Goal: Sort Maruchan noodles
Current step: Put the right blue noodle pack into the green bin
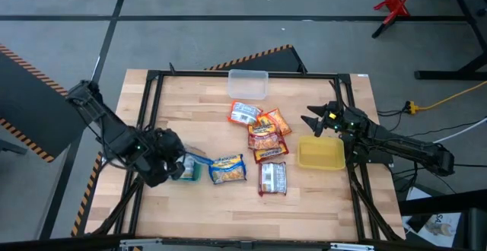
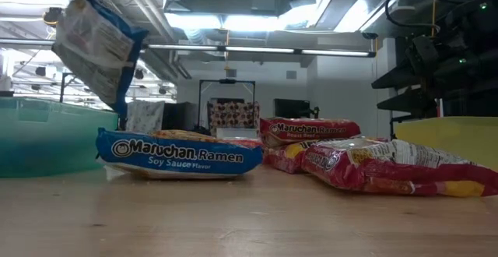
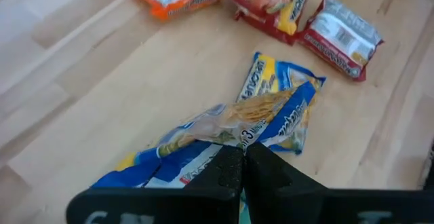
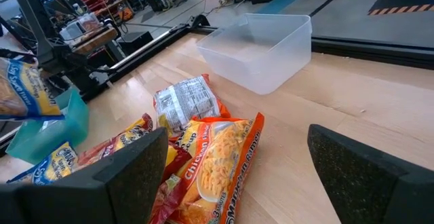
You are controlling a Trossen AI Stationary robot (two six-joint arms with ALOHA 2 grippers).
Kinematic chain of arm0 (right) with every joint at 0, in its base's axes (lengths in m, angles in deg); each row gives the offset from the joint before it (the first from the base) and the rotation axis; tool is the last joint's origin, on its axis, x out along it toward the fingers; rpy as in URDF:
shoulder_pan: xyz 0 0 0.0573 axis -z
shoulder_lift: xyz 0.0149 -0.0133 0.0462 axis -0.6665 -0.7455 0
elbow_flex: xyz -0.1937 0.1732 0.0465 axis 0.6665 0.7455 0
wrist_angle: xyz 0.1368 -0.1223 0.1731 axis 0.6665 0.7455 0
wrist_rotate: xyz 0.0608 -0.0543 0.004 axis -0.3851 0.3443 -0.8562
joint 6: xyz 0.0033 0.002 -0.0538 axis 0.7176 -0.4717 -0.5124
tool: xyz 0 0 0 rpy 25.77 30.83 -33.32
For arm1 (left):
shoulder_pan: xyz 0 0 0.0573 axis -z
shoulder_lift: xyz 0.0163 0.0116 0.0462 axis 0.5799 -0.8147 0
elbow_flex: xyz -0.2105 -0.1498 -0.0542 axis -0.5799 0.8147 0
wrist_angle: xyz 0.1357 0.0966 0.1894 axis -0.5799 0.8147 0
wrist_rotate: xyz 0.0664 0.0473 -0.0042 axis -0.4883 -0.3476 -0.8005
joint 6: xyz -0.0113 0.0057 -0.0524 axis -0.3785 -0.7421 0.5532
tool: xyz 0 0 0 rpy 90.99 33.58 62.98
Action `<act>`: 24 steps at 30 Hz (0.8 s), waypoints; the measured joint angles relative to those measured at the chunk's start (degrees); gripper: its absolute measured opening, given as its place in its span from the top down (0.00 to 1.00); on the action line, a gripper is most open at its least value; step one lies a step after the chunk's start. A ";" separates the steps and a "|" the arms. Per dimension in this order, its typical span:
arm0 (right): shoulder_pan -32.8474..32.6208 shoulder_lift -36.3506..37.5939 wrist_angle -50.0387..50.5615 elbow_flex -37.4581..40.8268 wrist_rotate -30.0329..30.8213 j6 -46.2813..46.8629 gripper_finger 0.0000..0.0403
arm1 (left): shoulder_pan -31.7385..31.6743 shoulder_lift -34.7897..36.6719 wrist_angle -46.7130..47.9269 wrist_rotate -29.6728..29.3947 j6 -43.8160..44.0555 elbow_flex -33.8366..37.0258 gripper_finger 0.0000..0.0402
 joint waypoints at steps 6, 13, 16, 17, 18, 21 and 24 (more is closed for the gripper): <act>0.00 0.00 -0.01 0.00 0.06 0.07 0.16 | 2.96 -0.01 1.54 -0.28 4.99 0.95 1.00; 0.00 0.00 0.00 0.00 0.07 0.07 0.16 | 5.40 -0.16 4.55 2.27 9.35 1.31 1.00; 0.00 0.00 0.00 0.00 0.08 0.07 0.16 | 5.70 -0.63 5.21 3.09 10.06 1.31 1.00; 0.00 0.00 0.00 0.00 0.05 0.07 0.16 | 5.70 -0.87 5.64 4.05 10.42 1.31 1.00; 0.00 0.00 0.00 0.00 0.03 0.07 0.16 | 5.70 -1.20 6.07 5.20 10.66 1.31 1.00; 0.00 0.00 0.00 0.00 0.01 0.07 0.16 | 5.70 -2.53 7.06 8.46 10.88 1.33 1.00; 0.00 0.00 0.00 0.00 -0.03 0.07 0.16 | 5.76 -3.85 8.00 10.73 10.90 1.33 1.00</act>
